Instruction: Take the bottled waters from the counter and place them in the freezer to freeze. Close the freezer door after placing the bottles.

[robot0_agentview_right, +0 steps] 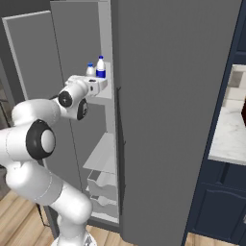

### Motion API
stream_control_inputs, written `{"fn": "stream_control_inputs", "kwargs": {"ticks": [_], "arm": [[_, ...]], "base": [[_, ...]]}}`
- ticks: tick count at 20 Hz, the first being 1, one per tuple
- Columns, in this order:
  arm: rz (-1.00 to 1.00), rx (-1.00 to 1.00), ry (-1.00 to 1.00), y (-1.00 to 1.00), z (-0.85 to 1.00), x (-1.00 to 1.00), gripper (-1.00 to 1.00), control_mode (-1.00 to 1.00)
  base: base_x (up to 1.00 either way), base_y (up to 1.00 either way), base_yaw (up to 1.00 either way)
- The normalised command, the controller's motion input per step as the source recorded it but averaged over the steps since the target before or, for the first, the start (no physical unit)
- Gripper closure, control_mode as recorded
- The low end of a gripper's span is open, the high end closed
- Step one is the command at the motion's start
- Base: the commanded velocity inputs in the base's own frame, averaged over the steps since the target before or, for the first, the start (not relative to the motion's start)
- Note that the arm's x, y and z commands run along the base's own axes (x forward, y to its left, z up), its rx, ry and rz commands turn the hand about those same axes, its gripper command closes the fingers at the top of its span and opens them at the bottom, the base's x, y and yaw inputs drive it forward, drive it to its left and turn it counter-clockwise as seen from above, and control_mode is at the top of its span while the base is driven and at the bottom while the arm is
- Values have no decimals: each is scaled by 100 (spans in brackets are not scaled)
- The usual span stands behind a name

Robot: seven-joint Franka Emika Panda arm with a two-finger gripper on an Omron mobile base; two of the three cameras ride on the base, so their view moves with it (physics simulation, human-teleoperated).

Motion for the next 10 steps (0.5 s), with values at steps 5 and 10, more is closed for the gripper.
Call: {"fn": "stream_control_inputs", "kwargs": {"ticks": [5,10], "arm": [[0,0,-11,0,0,11,100,-100],[0,0,-6,0,-9,10,100,-100]], "base": [[0,0,0],[0,0,0]]}}
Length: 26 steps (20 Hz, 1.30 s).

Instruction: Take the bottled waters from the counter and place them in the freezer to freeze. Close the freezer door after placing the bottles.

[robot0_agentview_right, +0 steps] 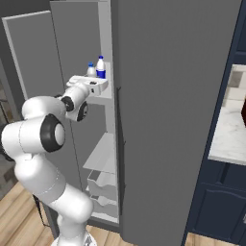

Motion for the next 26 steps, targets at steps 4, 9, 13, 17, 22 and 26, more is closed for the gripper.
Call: {"fn": "stream_control_inputs", "kwargs": {"ticks": [4,9,13,17,22,26], "arm": [[0,0,0,0,-16,4,100,-100],[0,0,0,0,-8,3,100,-100],[0,0,0,0,0,0,100,-100],[0,0,0,0,0,0,100,-100],[0,0,0,0,0,0,-100,-100],[0,0,0,0,0,0,-100,-100]], "base": [[0,0,0],[0,0,0],[0,0,0],[0,0,0],[0,0,0],[0,0,0]]}}
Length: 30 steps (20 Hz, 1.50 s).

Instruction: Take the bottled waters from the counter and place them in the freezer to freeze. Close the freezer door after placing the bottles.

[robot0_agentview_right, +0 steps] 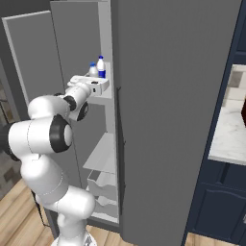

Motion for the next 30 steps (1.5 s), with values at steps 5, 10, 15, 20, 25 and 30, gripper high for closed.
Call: {"fn": "stream_control_inputs", "kwargs": {"ticks": [5,10,15,20,25,30], "arm": [[0,0,0,0,0,0,-100,-100],[0,0,0,0,0,3,-100,-100],[0,0,0,0,0,1,-100,-100],[0,0,0,0,10,-25,-100,-100],[0,0,0,0,26,-57,-100,-100],[0,0,1,0,33,-82,-100,-100]], "base": [[0,0,0],[0,0,0],[0,0,0],[0,0,0],[0,0,0],[0,0,0]]}}
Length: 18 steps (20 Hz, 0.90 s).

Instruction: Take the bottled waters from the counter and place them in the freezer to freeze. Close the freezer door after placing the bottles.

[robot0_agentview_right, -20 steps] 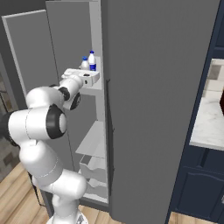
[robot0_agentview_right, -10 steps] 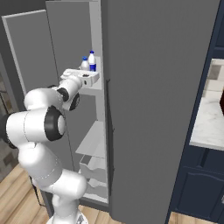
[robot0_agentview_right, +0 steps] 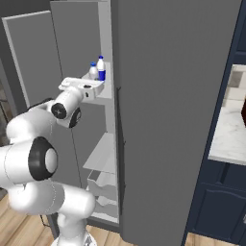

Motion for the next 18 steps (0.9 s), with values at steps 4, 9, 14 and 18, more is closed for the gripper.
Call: {"fn": "stream_control_inputs", "kwargs": {"ticks": [4,9,14,18], "arm": [[0,0,7,0,42,-92,-100,-100],[0,0,8,0,40,-100,-100,-100],[0,0,22,0,40,-100,-100,-100],[0,0,42,0,55,-95,-100,-100]], "base": [[0,0,0],[0,0,0],[0,0,0],[0,0,0]]}}
